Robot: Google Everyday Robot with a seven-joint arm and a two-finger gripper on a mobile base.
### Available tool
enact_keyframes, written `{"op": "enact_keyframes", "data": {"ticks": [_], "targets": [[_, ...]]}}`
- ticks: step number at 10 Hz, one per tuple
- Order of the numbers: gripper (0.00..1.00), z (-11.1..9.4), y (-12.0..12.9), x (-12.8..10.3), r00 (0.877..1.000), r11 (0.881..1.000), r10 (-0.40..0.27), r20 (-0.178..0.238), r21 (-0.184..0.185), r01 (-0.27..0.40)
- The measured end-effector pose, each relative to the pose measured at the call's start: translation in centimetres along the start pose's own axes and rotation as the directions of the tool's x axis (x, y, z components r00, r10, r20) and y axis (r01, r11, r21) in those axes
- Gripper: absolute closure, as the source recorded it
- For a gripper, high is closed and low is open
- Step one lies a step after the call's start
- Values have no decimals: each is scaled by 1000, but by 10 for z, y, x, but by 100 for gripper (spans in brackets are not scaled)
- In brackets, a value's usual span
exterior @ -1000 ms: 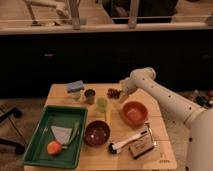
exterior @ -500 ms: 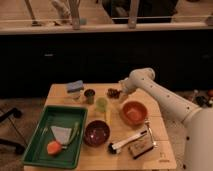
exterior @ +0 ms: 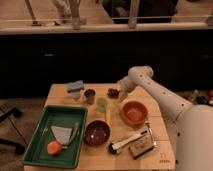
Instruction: Place grapes in purple bowl
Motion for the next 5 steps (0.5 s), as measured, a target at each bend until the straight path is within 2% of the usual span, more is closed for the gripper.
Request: {"op": "enact_keyframes", "data": {"ticks": [5], "targets": [[20, 15, -12, 10, 1000, 999, 22, -19, -32, -22]]}}
